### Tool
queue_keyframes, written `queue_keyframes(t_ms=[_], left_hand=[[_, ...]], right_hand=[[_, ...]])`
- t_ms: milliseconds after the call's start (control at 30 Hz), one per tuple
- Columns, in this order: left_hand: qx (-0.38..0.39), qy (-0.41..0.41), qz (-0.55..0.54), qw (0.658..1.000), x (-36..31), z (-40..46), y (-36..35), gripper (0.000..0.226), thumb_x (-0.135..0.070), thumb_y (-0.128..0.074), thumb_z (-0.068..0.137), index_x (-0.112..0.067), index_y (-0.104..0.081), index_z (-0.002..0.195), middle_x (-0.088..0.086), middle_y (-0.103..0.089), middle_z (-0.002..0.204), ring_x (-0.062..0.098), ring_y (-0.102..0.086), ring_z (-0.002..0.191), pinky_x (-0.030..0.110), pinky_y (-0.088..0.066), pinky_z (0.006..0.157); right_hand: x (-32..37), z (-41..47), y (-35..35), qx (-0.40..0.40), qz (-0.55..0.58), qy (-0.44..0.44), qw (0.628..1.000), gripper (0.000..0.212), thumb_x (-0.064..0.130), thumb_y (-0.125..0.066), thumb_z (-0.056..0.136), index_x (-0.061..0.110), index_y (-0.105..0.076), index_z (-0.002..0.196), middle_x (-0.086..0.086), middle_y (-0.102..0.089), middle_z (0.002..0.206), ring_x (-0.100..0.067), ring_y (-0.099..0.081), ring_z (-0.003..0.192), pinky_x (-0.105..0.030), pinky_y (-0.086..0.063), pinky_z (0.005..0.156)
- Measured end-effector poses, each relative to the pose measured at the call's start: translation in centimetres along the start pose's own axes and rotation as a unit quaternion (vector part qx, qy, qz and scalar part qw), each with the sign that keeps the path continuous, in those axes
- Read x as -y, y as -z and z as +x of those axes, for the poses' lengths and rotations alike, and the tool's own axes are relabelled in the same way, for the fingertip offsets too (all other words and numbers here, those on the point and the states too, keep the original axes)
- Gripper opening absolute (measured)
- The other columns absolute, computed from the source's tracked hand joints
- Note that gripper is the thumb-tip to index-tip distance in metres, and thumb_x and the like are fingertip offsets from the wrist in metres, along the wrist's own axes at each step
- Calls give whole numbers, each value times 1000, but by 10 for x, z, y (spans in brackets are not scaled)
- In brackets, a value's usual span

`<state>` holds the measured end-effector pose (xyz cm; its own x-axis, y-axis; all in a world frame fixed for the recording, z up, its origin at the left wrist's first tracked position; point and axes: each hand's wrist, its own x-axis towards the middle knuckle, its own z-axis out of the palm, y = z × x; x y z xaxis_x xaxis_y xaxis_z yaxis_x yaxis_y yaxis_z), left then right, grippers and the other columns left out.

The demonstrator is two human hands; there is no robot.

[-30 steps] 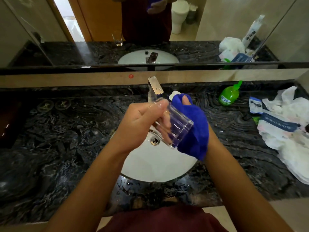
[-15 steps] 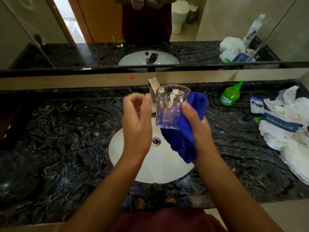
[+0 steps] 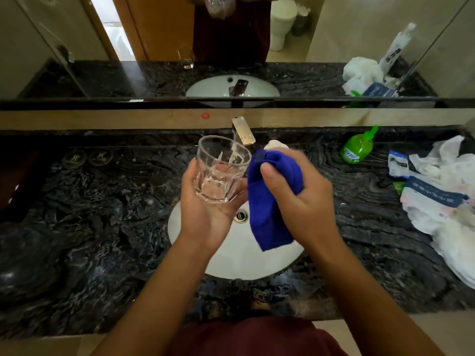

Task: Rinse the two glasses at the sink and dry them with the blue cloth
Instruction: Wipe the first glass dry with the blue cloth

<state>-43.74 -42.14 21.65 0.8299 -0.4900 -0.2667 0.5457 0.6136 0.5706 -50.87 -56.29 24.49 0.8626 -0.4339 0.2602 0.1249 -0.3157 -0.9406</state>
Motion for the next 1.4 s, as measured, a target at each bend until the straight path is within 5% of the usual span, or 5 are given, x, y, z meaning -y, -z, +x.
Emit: queue_keyframes(t_ms=[167, 467, 833, 1067, 1400], left_hand=[[-31, 52, 59, 996, -4, 1, 17, 71, -81, -48, 86, -17, -78, 97, 10, -71, 102, 22, -62, 72, 27, -44, 52], [-2, 30, 167, 985, -2, 3, 13, 47, -56, -48, 102, -19, -73, 92, 3, -67, 79, 16, -57, 56, 25, -40, 43], [80, 133, 109, 982, -23, 11, 20, 35, -45, -61, 90, -12, -62, 103, 4, -45, 75, 12, -47, 43, 17, -33, 32], [2, 80, 277, 957, -28, 15, 21, 39, -51, -58, 94, -18, -71, 78, 0, -58, 58, 12, -48, 41, 17, -32, 34], [85, -148, 495, 852, -40, 9, 17, 41, -49, -51, 92, -10, -63, 97, 5, -65, 78, 11, -61, 61, 20, -46, 48]], right_hand=[[17, 34, 17, 53, -60, -129, 988, 12, 46, -47, 83, 44, -52, 93, 10, -67, 79, 2, -59, 64, -38, -48, 64], [32, 18, -4, 101, -260, 56, 959, 39, 49, -79, 86, 25, -56, 106, 13, -65, 96, -12, -64, 83, -33, -51, 72], [30, 21, 32, 443, -147, 42, 883, 52, 23, -47, 111, 27, -34, 161, 19, -36, 165, 7, -28, 151, -20, -23, 124], [33, 24, 9, 448, -355, 79, 817, 12, 24, -45, 105, 20, -56, 108, 4, -59, 95, -17, -54, 84, -42, -46, 79], [15, 19, 9, 435, -4, -169, 885, 61, 22, -76, 75, 24, -62, 134, -1, -65, 127, -28, -66, 111, -49, -57, 97]])
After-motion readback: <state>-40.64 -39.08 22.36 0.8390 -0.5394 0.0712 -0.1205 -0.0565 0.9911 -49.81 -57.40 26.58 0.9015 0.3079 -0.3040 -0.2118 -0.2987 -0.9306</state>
